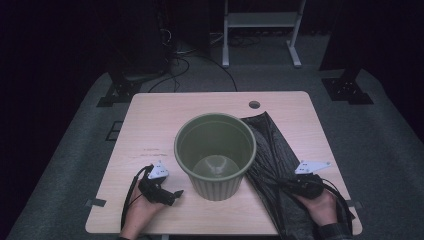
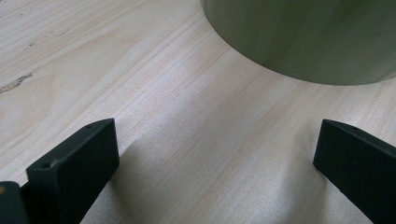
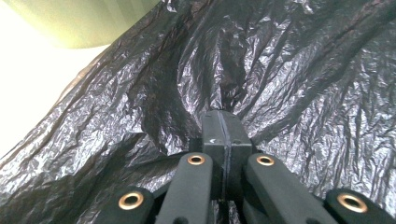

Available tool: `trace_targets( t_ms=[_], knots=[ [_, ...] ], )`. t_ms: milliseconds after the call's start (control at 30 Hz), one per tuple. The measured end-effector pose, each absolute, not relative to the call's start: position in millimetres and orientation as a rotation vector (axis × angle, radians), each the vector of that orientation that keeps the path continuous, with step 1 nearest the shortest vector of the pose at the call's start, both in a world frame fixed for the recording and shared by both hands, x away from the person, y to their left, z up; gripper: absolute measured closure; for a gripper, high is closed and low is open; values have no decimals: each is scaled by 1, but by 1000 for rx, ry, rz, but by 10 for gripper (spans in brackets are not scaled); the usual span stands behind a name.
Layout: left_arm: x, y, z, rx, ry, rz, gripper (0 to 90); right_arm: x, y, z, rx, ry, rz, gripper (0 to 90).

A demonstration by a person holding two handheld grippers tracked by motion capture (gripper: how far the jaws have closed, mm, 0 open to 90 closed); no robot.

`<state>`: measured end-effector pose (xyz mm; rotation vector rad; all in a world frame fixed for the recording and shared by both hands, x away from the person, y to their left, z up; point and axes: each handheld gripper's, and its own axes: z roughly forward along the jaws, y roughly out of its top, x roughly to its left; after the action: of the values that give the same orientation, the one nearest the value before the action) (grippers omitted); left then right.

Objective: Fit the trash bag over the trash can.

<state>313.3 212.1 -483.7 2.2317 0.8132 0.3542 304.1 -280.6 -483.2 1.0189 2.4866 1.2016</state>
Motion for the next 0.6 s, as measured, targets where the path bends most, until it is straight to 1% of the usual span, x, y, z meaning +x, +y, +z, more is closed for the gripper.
trace_targets(
  t_ms=[33, 67, 133, 200, 267, 300, 333, 467, 533, 600],
  knots=[
    [313, 212, -484, 2232, 814, 354, 0, 304, -280, -483, 1021, 2484, 1197, 864],
    [313, 212, -484, 2231, 814, 354, 0, 303, -280, -481, 1024, 2479, 1188, 810],
    [313, 212, -484, 2232, 813, 354, 0, 301, -279, -478, 1033, 2462, 1170, 745],
    [313, 212, -484, 2232, 813, 354, 0, 299, -278, -472, 1038, 2441, 1161, 647],
    [313, 212, -484, 2232, 813, 354, 0, 298, -277, -464, 1049, 2417, 1130, 585],
    [313, 212, -484, 2232, 813, 354, 0, 298, -277, -461, 1054, 2403, 1120, 533],
    [313, 212, -484, 2232, 813, 354, 0, 299, -277, -457, 1072, 2375, 1092, 481],
    [313, 212, -484, 2232, 813, 354, 0, 312, -280, -451, 1151, 2318, 1026, 322],
    [313, 212, -484, 2232, 814, 354, 0, 317, -280, -451, 1158, 2306, 992, 273],
    [313, 212, -484, 2231, 814, 354, 0, 324, -281, -453, 1175, 2302, 975, 196]
  ],
)
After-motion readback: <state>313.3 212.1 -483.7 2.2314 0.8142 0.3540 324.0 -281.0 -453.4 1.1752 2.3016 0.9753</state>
